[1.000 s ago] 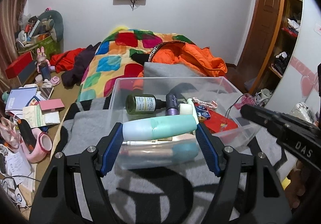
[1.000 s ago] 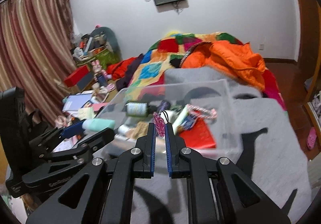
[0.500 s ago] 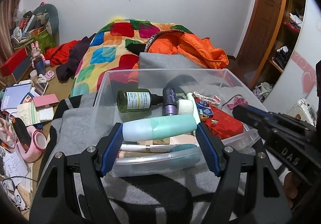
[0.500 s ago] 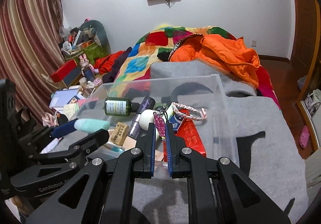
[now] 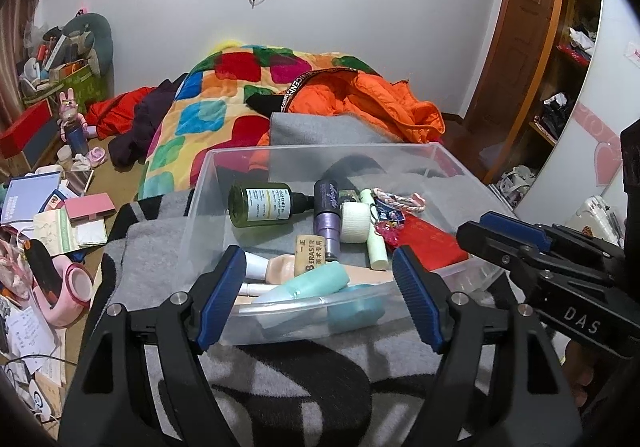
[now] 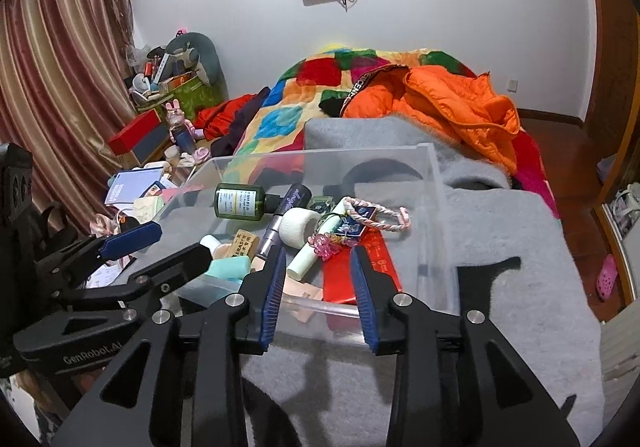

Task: Organize objects

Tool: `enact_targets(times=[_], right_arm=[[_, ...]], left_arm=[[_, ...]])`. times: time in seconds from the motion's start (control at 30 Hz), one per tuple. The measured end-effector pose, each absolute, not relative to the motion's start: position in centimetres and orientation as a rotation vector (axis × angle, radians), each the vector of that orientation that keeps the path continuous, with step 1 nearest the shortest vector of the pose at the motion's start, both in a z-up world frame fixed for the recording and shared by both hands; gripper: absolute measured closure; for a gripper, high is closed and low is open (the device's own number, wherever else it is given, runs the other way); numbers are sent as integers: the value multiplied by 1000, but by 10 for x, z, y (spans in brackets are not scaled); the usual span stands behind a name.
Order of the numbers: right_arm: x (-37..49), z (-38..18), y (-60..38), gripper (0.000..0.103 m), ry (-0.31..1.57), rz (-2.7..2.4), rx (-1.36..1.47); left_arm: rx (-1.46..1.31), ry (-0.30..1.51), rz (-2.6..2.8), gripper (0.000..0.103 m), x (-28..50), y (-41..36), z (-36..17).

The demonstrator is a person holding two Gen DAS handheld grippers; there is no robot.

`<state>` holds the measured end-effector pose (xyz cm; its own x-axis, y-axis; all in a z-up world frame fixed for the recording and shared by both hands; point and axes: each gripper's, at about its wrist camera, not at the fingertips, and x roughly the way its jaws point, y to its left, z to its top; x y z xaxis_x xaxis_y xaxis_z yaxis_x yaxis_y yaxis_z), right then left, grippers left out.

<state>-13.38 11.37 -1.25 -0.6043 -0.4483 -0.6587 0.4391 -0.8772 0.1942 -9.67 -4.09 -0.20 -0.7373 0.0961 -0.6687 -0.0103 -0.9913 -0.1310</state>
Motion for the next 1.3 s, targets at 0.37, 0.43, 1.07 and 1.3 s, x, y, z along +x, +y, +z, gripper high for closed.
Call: enact_targets(times=[0.37,0.43,1.07,1.3], right_arm=[[-114,0,134,47,55,-2490,932],[-109,1,135,45,86,-2492,921],[-89,-5,136,34,110,-2468,923],[-90,-8,139,34,101,-2465,942]], left_arm=[[-1054,-171,2890,11,-74,-41,9],[-1057,-177,2889,10,-71,-41,8],[-1090,-146,2872,9,-47,-31,-4],[-1089,-159,2875,9,-45,-30,-4]])
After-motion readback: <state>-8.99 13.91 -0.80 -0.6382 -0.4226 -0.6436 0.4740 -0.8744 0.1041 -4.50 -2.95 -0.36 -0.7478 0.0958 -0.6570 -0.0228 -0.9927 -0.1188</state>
